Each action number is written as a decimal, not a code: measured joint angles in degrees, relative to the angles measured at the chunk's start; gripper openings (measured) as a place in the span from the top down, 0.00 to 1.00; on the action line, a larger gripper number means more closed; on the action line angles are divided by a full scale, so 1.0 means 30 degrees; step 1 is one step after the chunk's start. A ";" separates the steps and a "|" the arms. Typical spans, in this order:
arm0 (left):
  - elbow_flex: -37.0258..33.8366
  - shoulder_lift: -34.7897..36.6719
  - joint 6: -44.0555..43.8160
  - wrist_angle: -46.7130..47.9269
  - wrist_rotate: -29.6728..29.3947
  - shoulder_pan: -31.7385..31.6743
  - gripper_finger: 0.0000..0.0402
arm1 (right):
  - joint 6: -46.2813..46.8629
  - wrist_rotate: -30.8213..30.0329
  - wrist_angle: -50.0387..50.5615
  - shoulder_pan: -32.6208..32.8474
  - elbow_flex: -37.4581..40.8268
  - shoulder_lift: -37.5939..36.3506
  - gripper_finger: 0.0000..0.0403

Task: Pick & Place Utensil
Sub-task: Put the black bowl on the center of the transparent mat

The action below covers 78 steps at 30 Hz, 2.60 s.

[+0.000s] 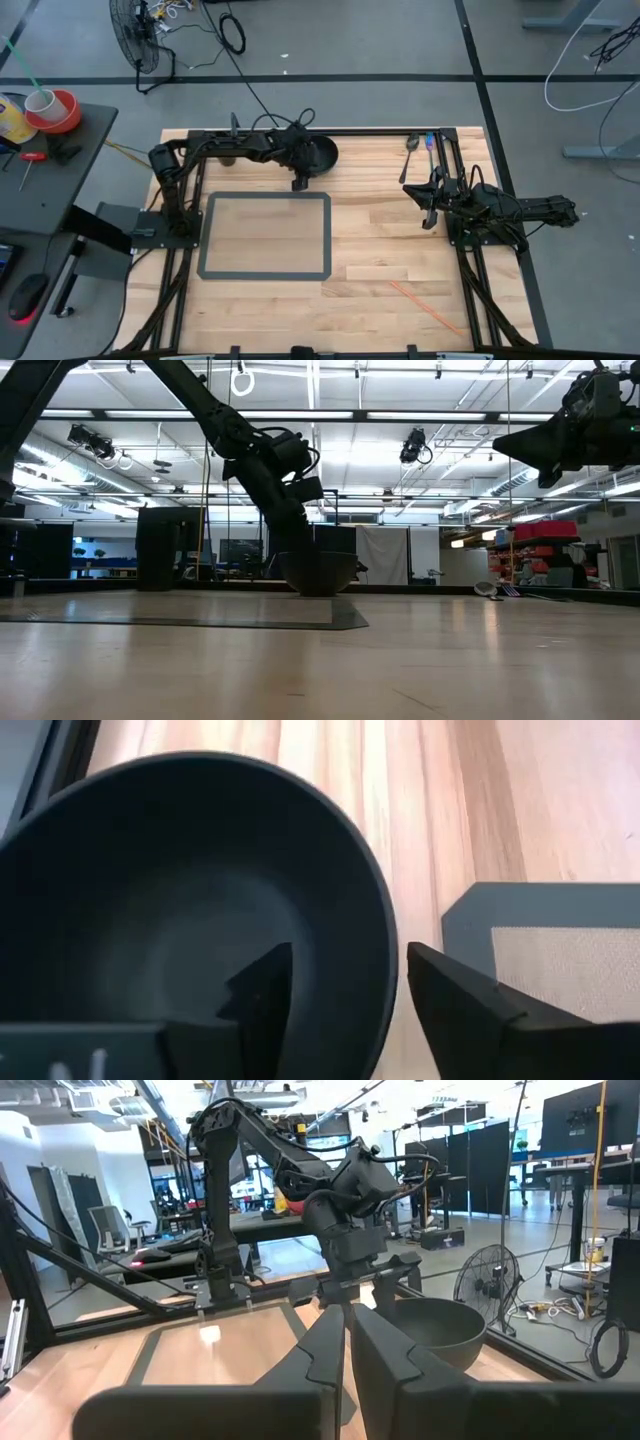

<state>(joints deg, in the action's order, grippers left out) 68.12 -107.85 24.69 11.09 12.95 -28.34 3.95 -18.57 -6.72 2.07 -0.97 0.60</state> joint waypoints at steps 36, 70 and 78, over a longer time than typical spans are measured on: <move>0.0561 0.5552 -1.0643 1.2450 -0.8151 0.9419 0.97 | 0.0000 0.0007 0.0000 0.0003 0.0000 0.0005 0.93; -0.6462 0.7745 -2.3683 0.5937 -1.3076 1.8724 0.98 | 0.0000 0.0005 -0.0007 0.0003 0.0000 0.0007 0.93; -0.6455 0.7745 -2.4071 0.6539 -1.2474 1.8986 0.92 | 0.0000 0.0004 -0.0007 0.0004 0.0006 0.0000 0.93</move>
<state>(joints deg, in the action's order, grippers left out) 48.75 -84.62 -47.53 30.71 -24.48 28.62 3.95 -18.56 -6.74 2.08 -0.95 0.60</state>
